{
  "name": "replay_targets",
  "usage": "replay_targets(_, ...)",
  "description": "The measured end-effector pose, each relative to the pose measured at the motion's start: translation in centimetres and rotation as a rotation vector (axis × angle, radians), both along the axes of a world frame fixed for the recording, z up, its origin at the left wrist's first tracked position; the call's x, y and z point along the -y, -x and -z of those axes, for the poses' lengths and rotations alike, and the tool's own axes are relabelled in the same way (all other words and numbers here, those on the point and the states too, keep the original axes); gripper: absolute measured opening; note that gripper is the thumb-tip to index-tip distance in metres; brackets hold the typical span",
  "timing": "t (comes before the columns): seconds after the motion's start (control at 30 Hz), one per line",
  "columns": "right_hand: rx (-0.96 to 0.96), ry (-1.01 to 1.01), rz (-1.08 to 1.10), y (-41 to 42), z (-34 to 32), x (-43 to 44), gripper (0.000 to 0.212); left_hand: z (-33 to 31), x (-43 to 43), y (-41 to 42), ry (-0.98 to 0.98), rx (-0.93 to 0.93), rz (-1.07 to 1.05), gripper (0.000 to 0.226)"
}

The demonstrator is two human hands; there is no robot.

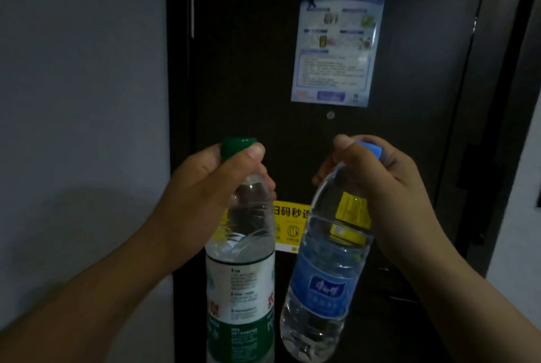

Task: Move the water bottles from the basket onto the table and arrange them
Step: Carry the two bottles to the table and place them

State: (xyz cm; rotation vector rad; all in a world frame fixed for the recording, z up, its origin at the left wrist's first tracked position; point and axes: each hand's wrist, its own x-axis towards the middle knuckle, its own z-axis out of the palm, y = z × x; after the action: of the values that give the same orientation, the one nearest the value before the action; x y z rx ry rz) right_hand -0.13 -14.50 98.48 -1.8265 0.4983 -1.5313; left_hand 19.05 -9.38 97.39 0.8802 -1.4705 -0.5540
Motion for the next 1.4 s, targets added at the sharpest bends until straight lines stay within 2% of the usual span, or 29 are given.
replay_targets(0.43, -0.058, 0.023, -0.541, -0.1, -2.7, 3.1, 0.021, -1.5, -4.9, 4.8, 0.059, 0.027, -0.571, 0.04)
replay_targets(0.63, -0.027, 0.102, -0.716, -3.7, -3.4, -0.7, 0.032, -1.9, -11.5, 5.5, 0.079, -0.029, -0.848, 0.043)
replay_targets(0.9, 0.028, 0.043, -1.129, -8.4, -4.0, -11.4, 0.025, -2.6, -24.9, 6.9, 0.106, 0.001, -1.228, 0.038)
replay_targets(1.27, 0.114, 0.036, -1.608, -11.2, -4.4, -33.6, 0.021, -3.5, -47.4, 12.9, 0.125, 0.067, -1.678, 0.036)
replay_targets(1.4, 0.092, 0.047, -1.76, -10.8, -3.9, -41.8, 0.022, -3.1, -53.9, 16.6, 0.137, 0.083, -1.798, 0.039)
